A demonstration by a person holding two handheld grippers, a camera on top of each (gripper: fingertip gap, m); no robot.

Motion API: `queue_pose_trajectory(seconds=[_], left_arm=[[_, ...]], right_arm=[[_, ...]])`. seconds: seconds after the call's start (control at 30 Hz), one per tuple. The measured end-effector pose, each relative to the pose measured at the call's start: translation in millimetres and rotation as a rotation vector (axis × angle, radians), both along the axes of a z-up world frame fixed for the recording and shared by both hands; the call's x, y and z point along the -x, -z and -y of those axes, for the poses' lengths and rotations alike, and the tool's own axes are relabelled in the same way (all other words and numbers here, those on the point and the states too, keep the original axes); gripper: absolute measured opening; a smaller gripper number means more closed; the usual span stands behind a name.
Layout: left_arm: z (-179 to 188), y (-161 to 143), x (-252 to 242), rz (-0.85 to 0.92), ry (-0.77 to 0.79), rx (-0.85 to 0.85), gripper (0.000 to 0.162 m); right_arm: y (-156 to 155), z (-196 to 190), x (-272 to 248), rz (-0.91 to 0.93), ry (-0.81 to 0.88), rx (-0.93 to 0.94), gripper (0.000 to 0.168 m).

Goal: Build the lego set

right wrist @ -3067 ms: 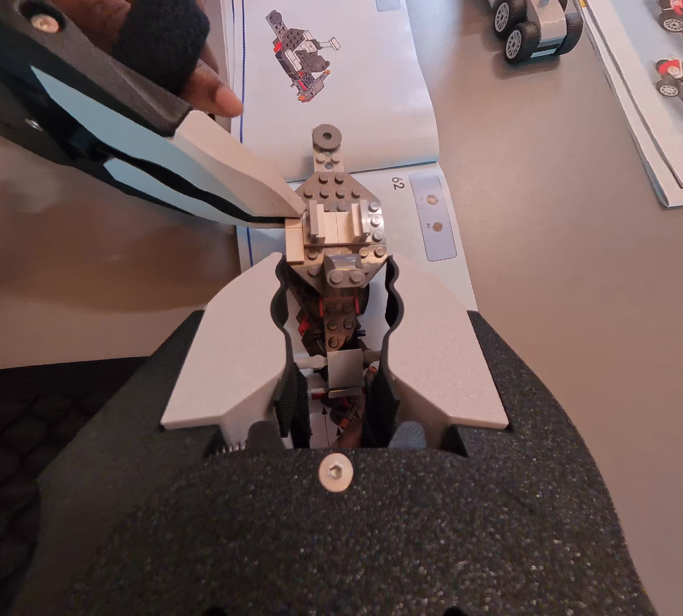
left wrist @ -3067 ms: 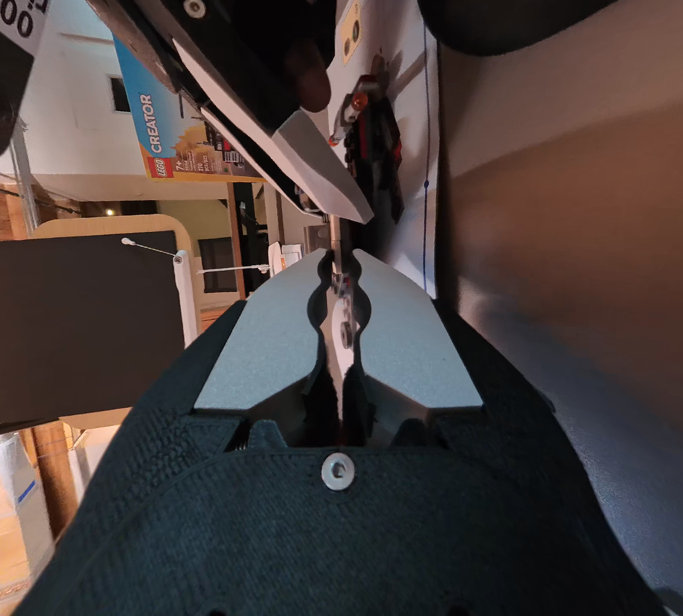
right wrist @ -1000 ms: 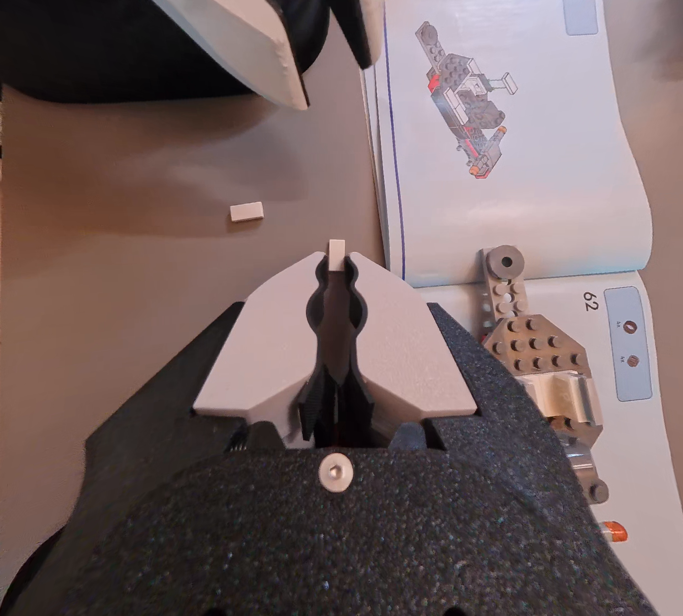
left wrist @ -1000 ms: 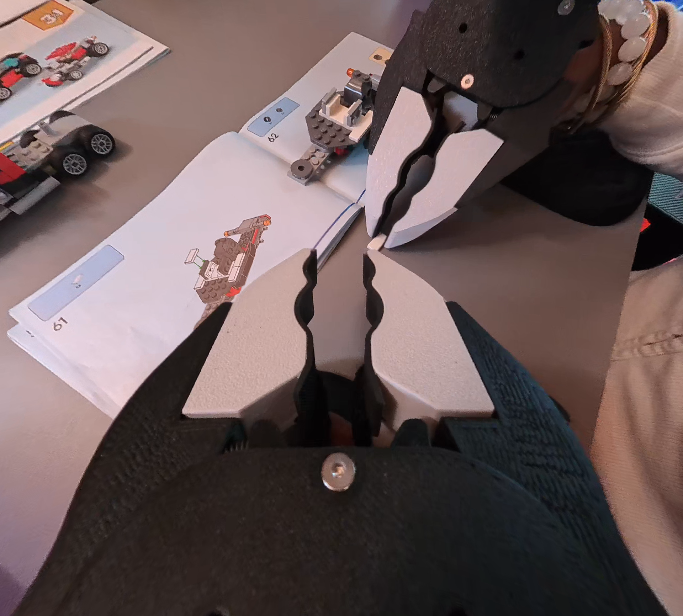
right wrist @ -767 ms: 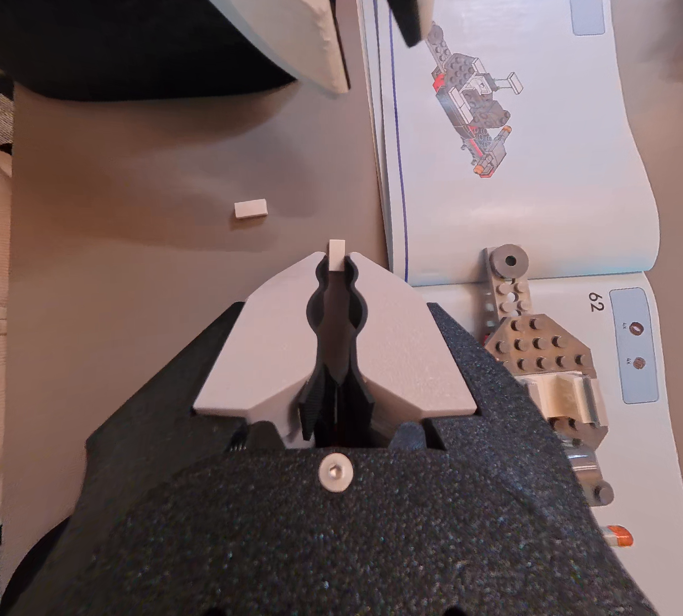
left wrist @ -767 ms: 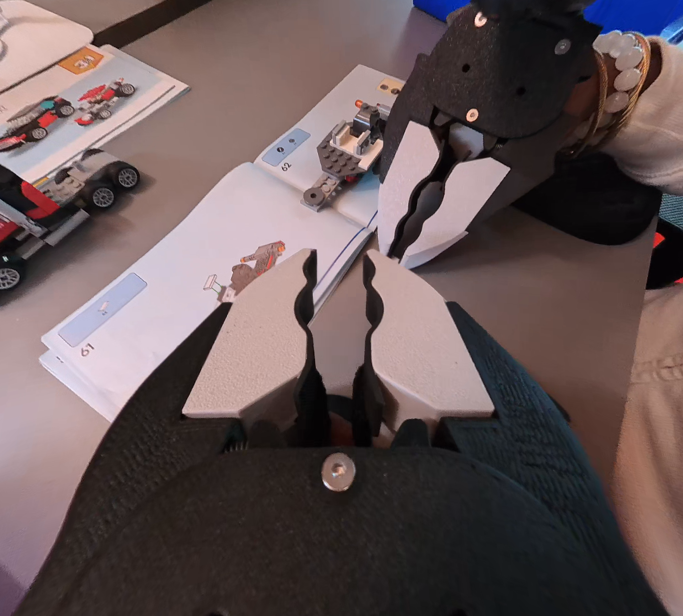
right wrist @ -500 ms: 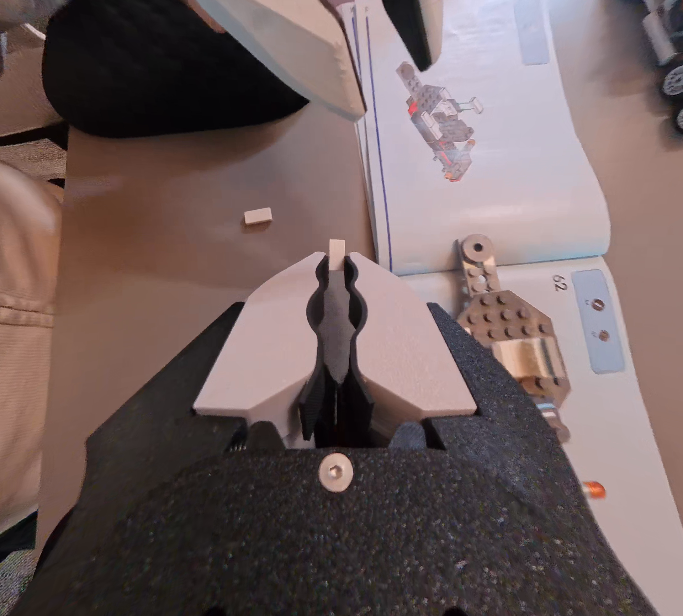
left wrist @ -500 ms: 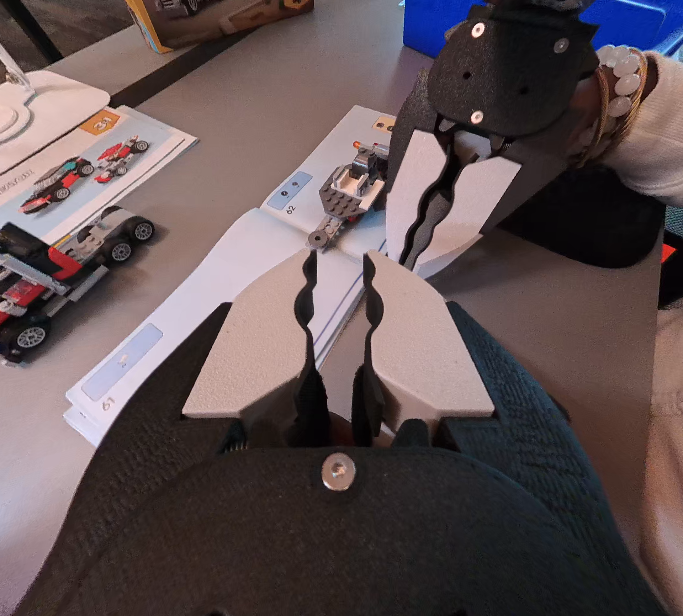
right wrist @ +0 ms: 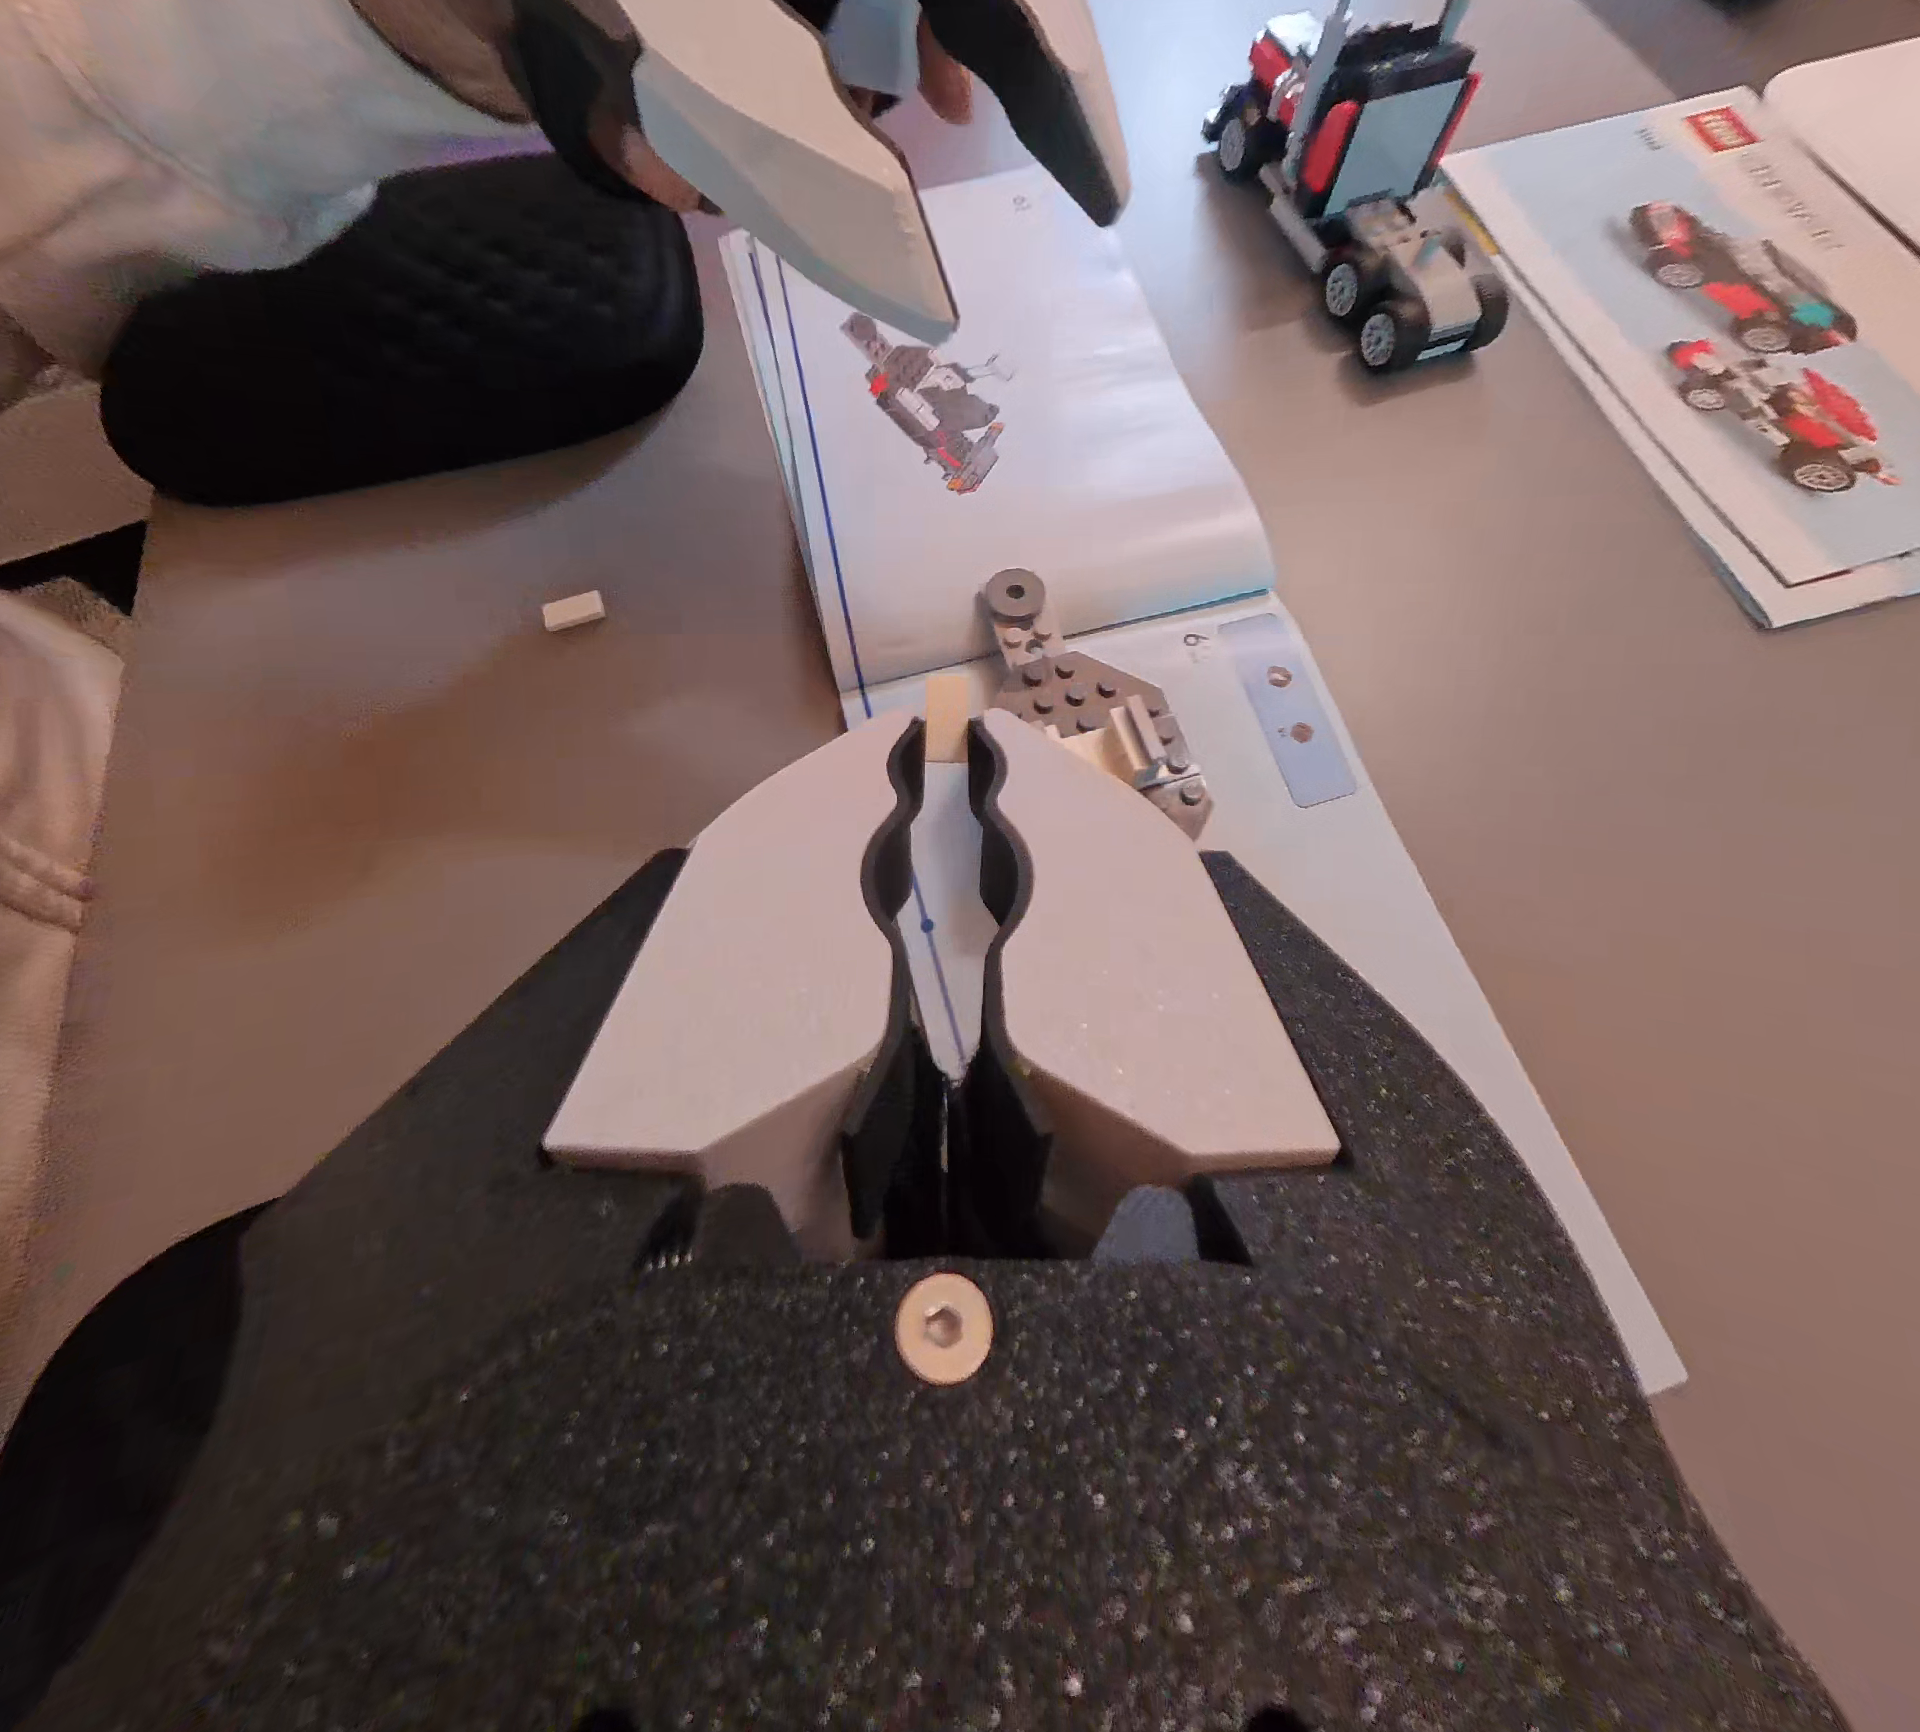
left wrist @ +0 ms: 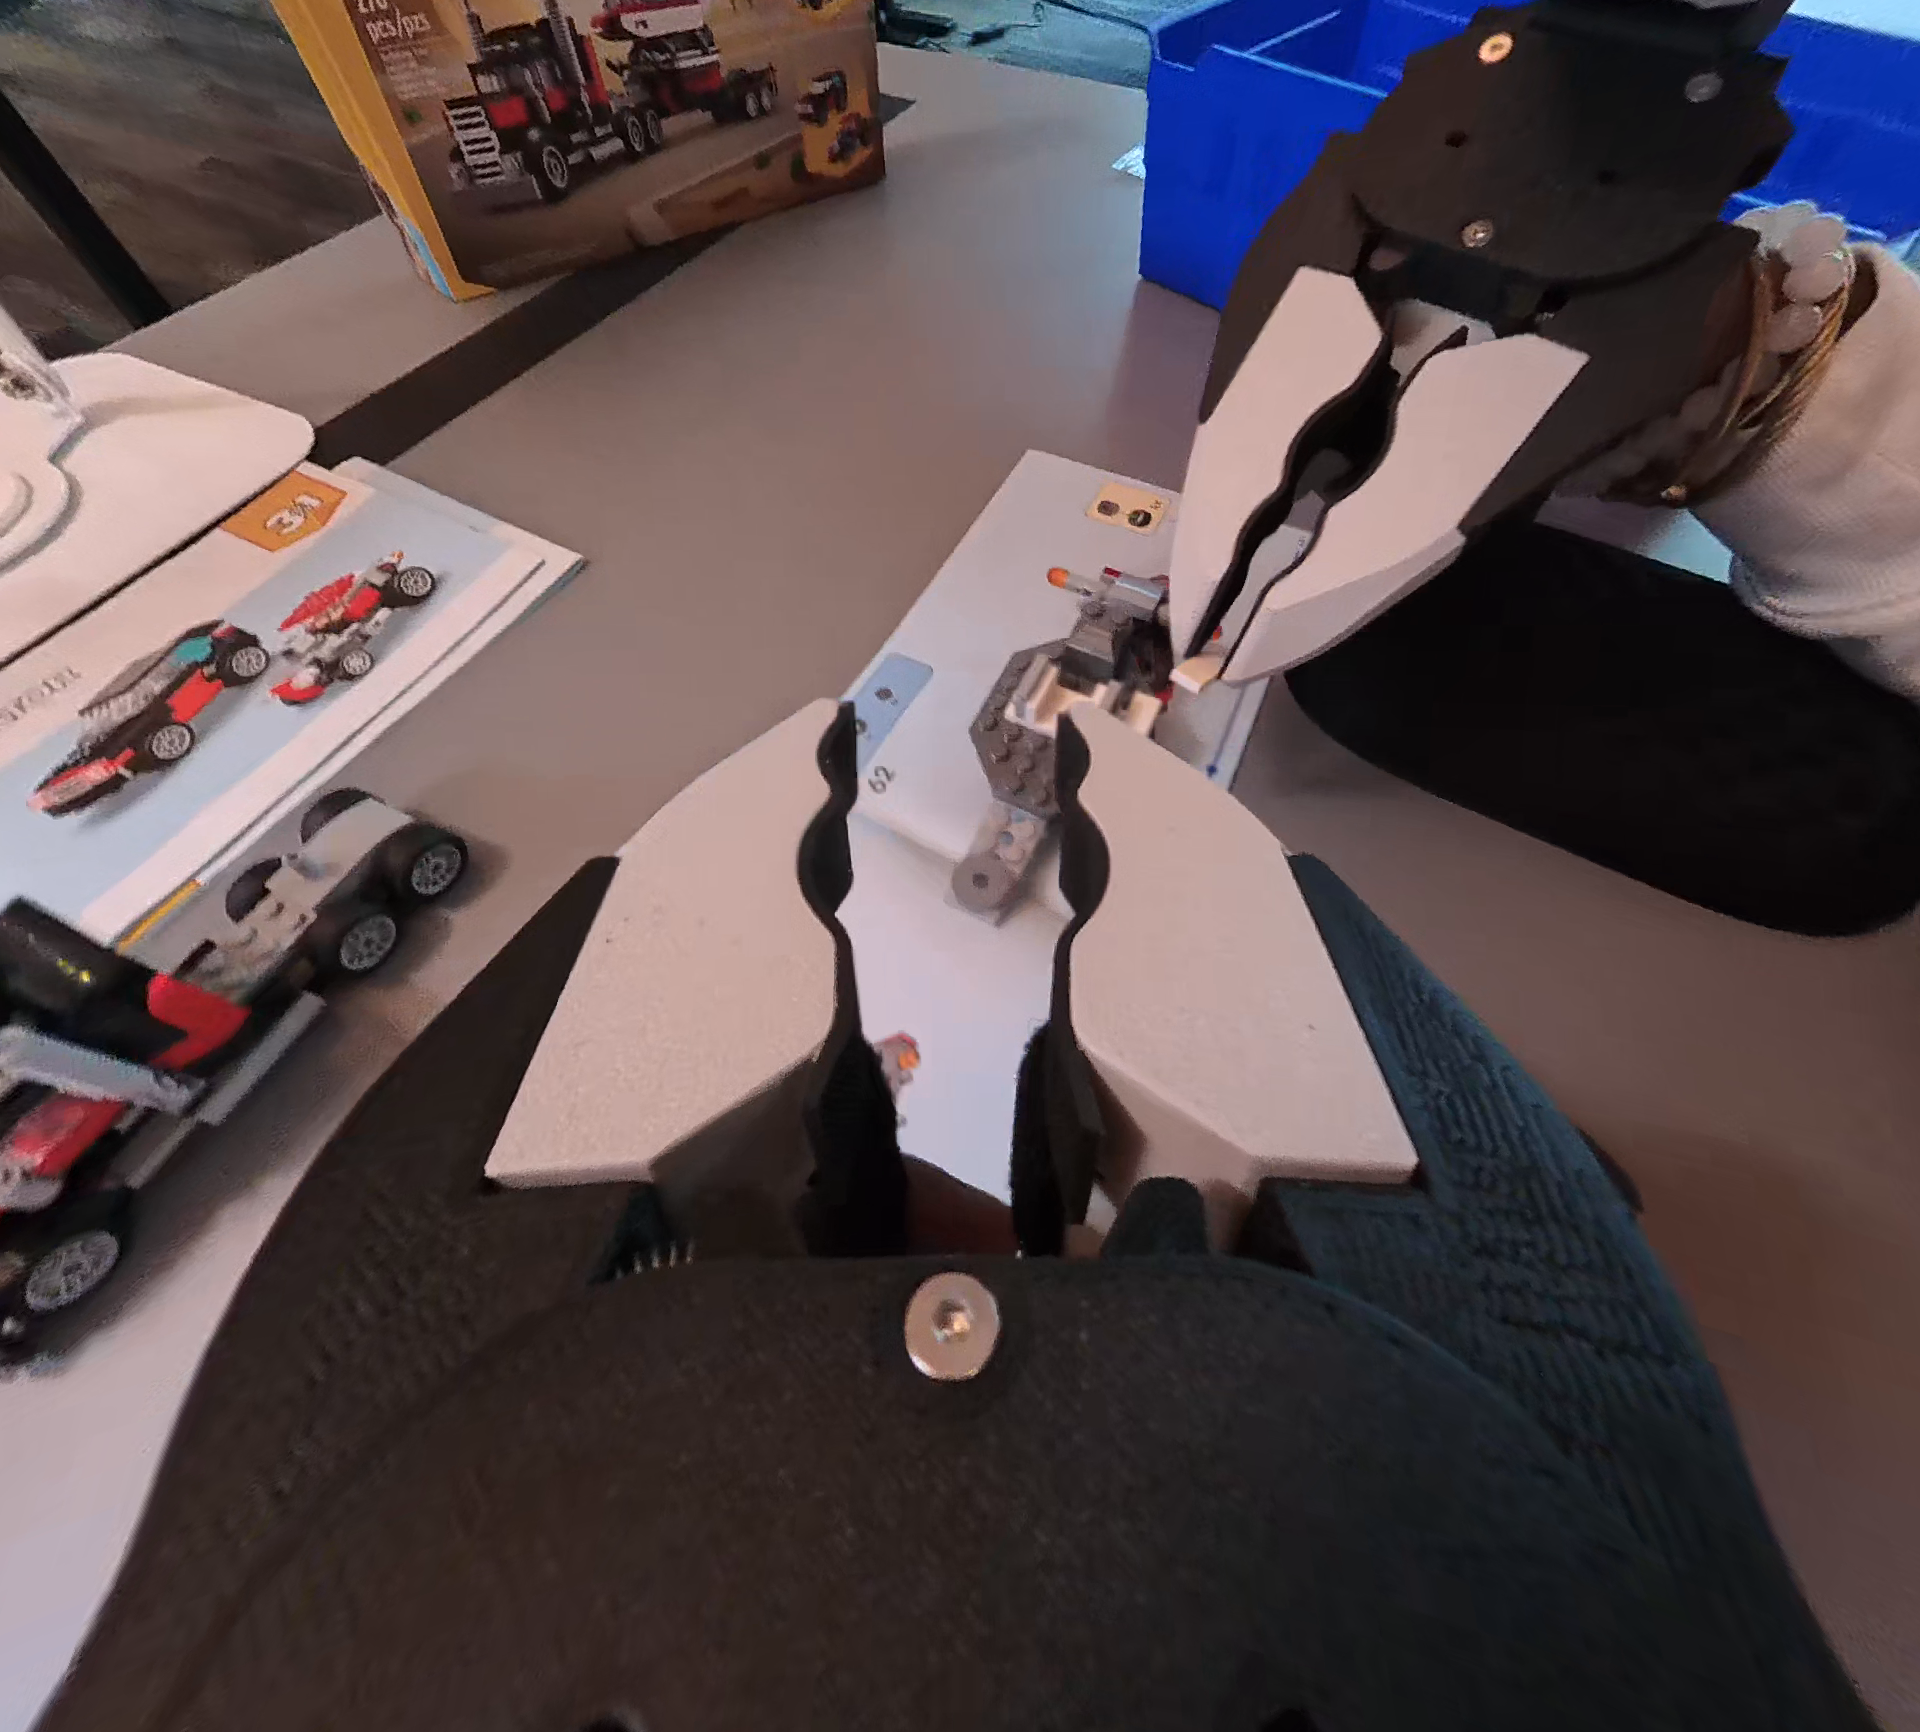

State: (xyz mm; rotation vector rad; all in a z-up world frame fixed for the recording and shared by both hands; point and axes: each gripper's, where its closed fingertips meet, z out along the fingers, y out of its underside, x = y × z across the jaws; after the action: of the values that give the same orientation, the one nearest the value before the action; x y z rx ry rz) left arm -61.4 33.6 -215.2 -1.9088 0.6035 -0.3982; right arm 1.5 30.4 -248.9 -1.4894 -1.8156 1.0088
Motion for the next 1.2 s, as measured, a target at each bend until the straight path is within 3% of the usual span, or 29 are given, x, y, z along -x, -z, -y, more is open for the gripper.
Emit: queue_pose_trajectory(seconds=[0.2, 0.43, 0.73, 1.0, 1.2], left_arm=[[-24.7, 4.8, -3.7, -0.019, 0.046, 0.016, 0.049], [-27.3, 20.7, -10.2, 0.028, 0.143, 0.106, 0.069], [-26.0, 31.0, -13.2, -0.029, 0.2, 0.188, 0.079], [-29.9, 42.5, -11.2, -0.047, 0.168, 0.233, 0.087], [-21.6, 58.4, -19.8, -0.104, 0.213, 0.254, 0.086]], right_arm=[[-0.7, -4.8, -4.9, -0.029, 0.001, 0.026, 0.007], [-2.9, -13.9, -10.8, -0.012, 0.016, 0.006, 0.007], [-18.2, -41.6, -13.6, 0.041, 0.021, -0.097, 0.007], [-25.4, -58.7, -4.4, 0.096, -0.09, -0.181, 0.008], [-9.1, -55.8, 5.3, 0.164, -0.163, -0.157, 0.008]])
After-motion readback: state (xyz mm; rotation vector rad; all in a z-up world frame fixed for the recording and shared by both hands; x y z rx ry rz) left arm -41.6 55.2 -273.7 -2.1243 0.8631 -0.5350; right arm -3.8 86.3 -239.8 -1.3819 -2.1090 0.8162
